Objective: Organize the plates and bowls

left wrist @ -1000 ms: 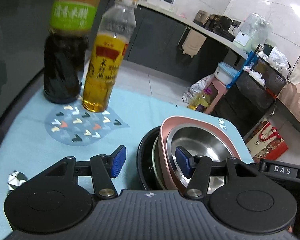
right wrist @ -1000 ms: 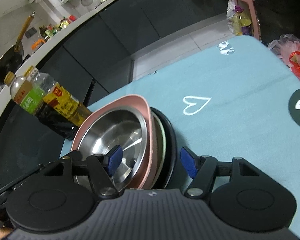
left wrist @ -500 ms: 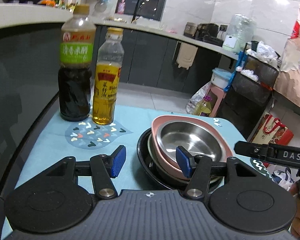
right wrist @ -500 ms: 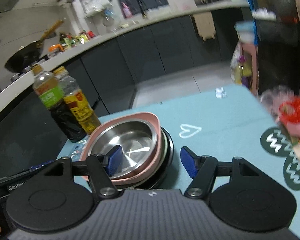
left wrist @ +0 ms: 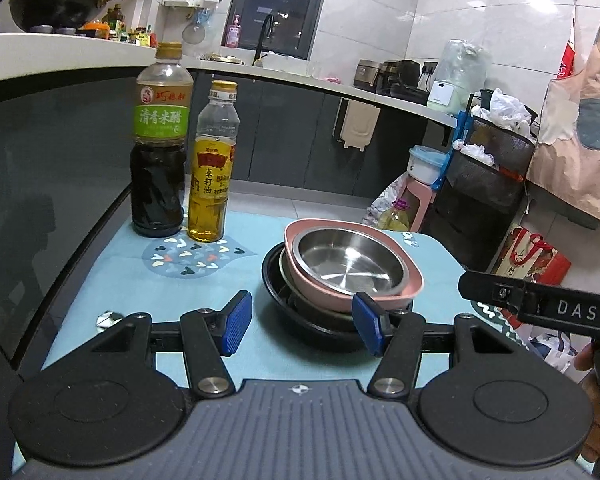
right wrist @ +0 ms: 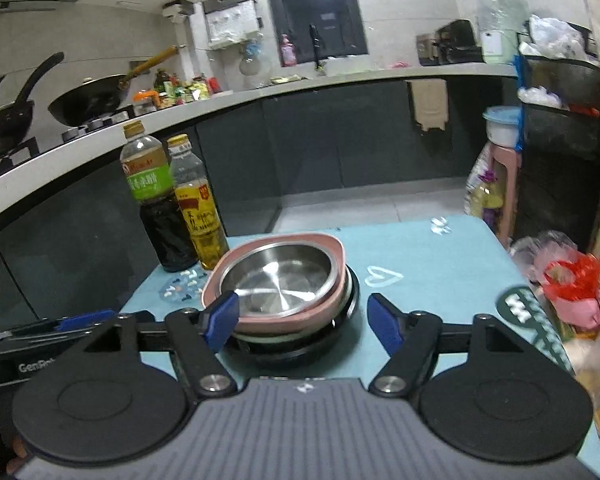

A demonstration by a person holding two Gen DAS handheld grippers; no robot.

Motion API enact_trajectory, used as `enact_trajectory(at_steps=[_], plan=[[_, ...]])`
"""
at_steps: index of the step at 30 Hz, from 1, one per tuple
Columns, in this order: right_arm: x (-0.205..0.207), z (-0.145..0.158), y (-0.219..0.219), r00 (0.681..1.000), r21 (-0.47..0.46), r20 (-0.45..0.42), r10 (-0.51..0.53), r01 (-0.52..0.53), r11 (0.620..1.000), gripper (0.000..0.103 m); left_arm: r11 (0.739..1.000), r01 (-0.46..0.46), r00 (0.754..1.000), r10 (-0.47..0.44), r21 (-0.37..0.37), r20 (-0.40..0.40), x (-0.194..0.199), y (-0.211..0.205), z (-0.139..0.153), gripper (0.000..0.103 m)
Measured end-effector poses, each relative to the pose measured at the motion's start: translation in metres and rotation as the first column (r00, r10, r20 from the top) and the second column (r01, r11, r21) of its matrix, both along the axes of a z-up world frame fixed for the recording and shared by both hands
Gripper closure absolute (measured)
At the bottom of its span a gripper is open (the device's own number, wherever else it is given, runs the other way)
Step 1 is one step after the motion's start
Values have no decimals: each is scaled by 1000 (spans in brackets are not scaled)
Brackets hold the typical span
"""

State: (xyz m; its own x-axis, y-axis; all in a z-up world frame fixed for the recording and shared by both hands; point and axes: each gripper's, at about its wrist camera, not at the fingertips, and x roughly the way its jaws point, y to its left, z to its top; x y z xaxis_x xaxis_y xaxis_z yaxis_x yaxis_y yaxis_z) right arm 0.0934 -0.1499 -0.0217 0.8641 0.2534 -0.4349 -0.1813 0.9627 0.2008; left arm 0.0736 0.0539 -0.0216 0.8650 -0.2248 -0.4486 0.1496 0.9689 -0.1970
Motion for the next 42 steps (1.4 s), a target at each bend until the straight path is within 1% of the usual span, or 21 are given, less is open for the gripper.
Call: enact_trajectory(at_steps=[2, 4, 7, 11, 13, 16, 19, 24, 32, 38, 42], plan=[[-10, -1, 0, 1000, 20, 10, -19, 19, 1000, 56, 1000, -7, 1000, 7, 22, -7, -9, -1, 1, 50], [-21, -2, -1, 999, 29, 33, -20, 19, 999, 56, 998, -15, 999, 17, 53, -30, -17, -3, 1, 50], [-36, -1, 4, 998, 2, 51, -27, 27, 1000, 56, 996, -28, 998, 33, 81, -57, -31, -5, 1, 50], [-56, 0, 7, 997, -10, 70, -33, 33, 999, 56, 995, -47, 998, 51, 84, -46, -52, -5, 3, 50], [-64, 0, 8, 997, -11, 73, -35, 36, 999, 56, 992, -60, 997, 66, 110, -51, -62, -9, 3, 50], [-77, -1, 7, 996, -1, 80, -29, 29, 1000, 56, 986, -62, 994, 75, 155, -82, -72, -14, 4, 50], [-88, -1, 5, 996, 13, 89, -11, 10, 1000, 56, 988, -47, 994, 61, 149, -92, -82, -15, 4, 50], [-100, -1, 10, 994, -11, 104, -24, 25, 1000, 56, 986, -41, 995, 55, 163, -82, -95, -18, 4, 50], [-105, -5, 19, 996, -41, 68, -60, 63, 997, 56, 988, -27, 995, 41, 154, -88, -101, -18, 1, 50], [-105, -11, 20, 995, -36, 49, -86, 88, 995, 56, 986, -21, 995, 37, 165, -95, -101, -19, -1, 50], [-103, -14, 21, 996, -38, 28, -84, 85, 996, 56, 987, -16, 996, 31, 163, -89, -102, -20, -1, 50]])
